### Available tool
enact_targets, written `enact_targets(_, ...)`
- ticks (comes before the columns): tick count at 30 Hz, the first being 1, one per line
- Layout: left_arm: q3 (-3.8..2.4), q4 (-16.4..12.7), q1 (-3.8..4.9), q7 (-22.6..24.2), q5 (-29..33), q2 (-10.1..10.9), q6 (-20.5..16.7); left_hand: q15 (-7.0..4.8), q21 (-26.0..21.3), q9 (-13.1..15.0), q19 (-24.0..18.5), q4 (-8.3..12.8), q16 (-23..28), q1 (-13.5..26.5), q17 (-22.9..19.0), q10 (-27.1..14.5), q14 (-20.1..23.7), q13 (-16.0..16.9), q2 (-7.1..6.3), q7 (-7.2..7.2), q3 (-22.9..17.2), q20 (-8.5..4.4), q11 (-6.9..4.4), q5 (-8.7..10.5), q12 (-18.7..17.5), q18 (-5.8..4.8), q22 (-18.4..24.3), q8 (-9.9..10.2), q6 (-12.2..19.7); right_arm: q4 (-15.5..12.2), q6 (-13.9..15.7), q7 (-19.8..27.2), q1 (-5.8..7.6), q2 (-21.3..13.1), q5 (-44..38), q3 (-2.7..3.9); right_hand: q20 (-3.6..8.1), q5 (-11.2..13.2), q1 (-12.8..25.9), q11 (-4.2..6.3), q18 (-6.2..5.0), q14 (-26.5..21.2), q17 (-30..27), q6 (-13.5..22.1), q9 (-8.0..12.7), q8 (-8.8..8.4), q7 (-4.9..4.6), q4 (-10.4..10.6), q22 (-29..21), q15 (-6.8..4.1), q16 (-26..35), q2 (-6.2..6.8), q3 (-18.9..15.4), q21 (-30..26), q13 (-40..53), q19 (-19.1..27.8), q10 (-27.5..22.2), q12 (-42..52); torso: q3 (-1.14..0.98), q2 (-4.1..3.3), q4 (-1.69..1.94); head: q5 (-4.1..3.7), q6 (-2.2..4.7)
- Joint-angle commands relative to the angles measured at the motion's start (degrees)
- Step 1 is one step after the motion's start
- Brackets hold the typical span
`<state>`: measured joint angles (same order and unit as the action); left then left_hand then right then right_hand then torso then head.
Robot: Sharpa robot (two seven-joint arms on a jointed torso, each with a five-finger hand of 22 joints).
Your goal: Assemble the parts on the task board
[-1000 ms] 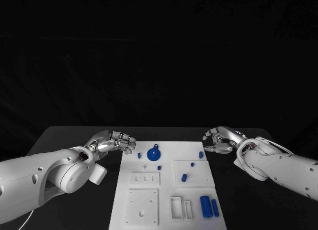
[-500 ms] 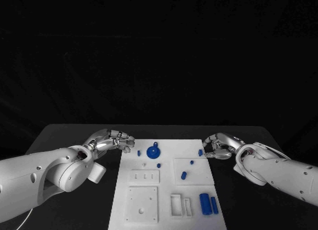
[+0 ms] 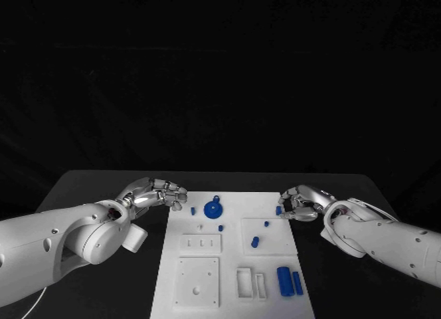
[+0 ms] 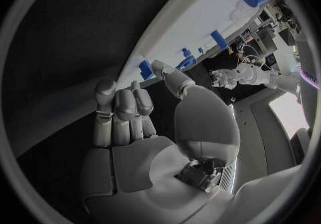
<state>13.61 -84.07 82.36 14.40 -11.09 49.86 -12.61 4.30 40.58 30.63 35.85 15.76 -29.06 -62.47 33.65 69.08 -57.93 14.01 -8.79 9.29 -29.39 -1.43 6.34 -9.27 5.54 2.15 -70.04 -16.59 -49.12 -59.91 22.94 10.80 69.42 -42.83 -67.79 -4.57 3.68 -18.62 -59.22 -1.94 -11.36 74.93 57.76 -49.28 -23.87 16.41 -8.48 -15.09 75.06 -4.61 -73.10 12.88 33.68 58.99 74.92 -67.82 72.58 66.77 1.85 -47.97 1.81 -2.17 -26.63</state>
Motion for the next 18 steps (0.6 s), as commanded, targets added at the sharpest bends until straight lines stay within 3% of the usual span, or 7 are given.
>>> enact_targets(1, -0.03, -0.2, 0.01, 0.4, -0.1, -0.1, 1.0, 0.04, -0.3, -0.1, -0.2, 0.1, 0.3, -0.1, -0.1, -0.4, 0.6, -0.1, 0.39, 0.26, 0.1, -0.02, 0.05, 0.19, -0.2, -0.64, 0.1, 0.3, 0.1, 0.5, -0.5, -0.1, -0.12, 0.6, 0.2, 0.01, 0.02, 1.2, 0.0, 0.02, -3.64, -0.1, 0.1, -0.1, -0.1, -0.10, 0.02, 0.1, 0.7, 0.18, 0.3, -0.54, 0.0, -0.3, 3.7, 0.2, -0.3, 0.0, 0.00, 0.00, 0.01, 0.21, -0.02)
enact_targets(7, -0.03, -0.2, 0.01, 0.4, -0.1, -0.1, 1.0, 0.04, -0.3, -0.1, -0.2, 0.1, 0.3, -0.1, -0.1, -0.4, 0.6, -0.1, 0.40, 0.26, 0.1, -0.01, 0.05, 0.19, -0.2, -0.63, 0.1, 0.3, 0.1, 0.9, -0.3, -0.5, -0.27, 1.4, 0.2, 0.00, 0.04, 4.8, -0.4, 0.17, -3.64, -0.1, 0.3, -0.6, -0.1, 0.12, 0.17, 0.5, 0.7, 0.03, 0.5, -0.80, 0.9, -0.4, 3.7, 0.2, -0.2, 0.2, 0.01, 0.04, 0.01, 0.53, 0.05)
enact_targets(11, -0.03, -0.2, 0.01, 0.4, -0.1, 0.0, 1.0, 0.05, -0.3, -0.1, -0.2, 0.1, 0.3, -0.1, -0.1, -0.4, 0.6, -0.1, 0.43, 0.27, 0.1, 0.01, 0.06, 0.21, -0.2, -0.63, 0.1, 0.3, 0.1, 0.9, -0.6, -0.5, -0.28, 1.5, 0.2, 0.00, 0.06, 9.2, -1.1, 0.30, -3.64, 0.0, 0.4, -1.2, -0.1, 0.32, 0.32, 1.0, 0.7, -0.06, 0.6, -1.00, 2.6, -0.4, 3.7, 0.1, 0.0, 0.4, 0.01, 0.04, 0.01, 0.52, -0.15)
enact_targets(18, -0.04, -0.2, 0.01, 0.4, -0.1, 0.0, 0.9, 0.06, -0.3, -0.1, -0.2, 0.1, 0.3, -0.1, -0.1, -0.4, 0.5, -0.1, 0.45, 0.26, 0.1, 0.02, 0.05, 0.21, -0.2, -0.63, 0.1, 0.3, 0.1, 0.9, -0.7, -0.5, -0.28, 1.6, 0.1, -0.01, 0.05, 14.4, -2.0, 0.59, -3.64, 0.0, 0.6, -2.3, -0.2, 0.78, 0.64, 1.5, 0.8, -0.33, 0.7, -1.40, 5.3, -0.5, 3.7, 0.2, 0.1, 0.4, -0.01, 0.11, -0.04, 0.59, -0.30)
